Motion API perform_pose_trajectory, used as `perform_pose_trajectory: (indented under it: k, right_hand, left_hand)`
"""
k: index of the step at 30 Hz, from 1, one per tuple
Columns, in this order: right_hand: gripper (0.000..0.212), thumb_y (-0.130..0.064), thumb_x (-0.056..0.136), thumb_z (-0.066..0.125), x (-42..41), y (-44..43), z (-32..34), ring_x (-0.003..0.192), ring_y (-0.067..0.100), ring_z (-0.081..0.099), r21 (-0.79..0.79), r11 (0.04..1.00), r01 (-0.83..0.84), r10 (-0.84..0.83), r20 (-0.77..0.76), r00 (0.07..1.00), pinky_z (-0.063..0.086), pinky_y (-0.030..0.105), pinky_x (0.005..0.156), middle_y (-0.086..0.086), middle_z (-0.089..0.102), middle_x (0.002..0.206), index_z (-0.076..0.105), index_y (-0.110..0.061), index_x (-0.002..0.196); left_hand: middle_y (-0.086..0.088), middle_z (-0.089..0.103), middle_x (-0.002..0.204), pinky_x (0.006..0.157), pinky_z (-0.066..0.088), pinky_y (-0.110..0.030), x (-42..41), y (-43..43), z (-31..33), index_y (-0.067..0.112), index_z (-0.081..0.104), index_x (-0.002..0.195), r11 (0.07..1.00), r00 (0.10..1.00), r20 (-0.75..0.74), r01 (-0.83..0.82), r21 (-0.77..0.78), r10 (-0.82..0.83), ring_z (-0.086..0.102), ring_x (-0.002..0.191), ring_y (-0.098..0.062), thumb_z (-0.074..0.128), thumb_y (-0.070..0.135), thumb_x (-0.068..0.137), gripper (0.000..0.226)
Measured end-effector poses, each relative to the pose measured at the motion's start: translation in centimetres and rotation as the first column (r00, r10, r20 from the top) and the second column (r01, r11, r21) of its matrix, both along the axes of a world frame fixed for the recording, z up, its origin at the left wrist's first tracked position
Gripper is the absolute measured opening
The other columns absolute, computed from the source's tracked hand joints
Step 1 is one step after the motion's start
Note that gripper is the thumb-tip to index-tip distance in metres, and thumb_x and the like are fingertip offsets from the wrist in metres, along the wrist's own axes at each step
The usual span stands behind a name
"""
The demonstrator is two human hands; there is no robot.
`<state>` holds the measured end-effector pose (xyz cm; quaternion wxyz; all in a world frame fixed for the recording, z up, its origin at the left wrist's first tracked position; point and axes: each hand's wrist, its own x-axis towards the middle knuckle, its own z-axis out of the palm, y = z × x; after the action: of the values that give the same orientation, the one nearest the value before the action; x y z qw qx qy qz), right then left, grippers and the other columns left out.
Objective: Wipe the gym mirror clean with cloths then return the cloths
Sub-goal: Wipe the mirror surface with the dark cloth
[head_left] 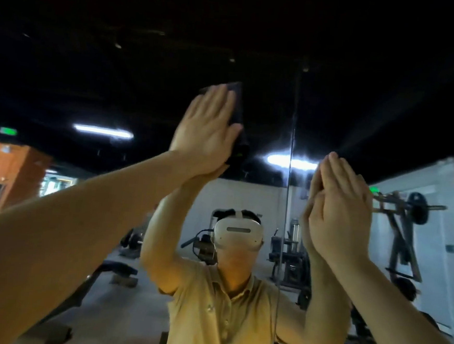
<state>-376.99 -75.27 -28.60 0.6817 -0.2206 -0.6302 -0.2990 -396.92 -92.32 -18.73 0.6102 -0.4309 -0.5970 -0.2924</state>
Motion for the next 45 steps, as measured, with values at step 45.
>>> perform_pose_trajectory:
  k: [45]
  right_hand:
    - [0.065, -0.02, 0.096, 0.029, -2.8, -6.8, -16.4, 0.159, 0.035, 0.017, -0.232, 0.964, -0.133, 0.154, 0.077, 0.985, 0.01, 0.056, 0.129, 0.021, 0.025, 0.169, 0.039, 0.002, 0.155]
  left_hand:
    - [-0.019, -0.004, 0.174, 0.132, 0.0, -0.048, -0.5, -0.9, -30.6, 0.004, 0.0, 0.166, 0.99, 0.988, 0.153, 0.04, -0.135, -0.019, -0.006, 0.162, -0.031, 0.016, 0.044, 0.113, 0.068]
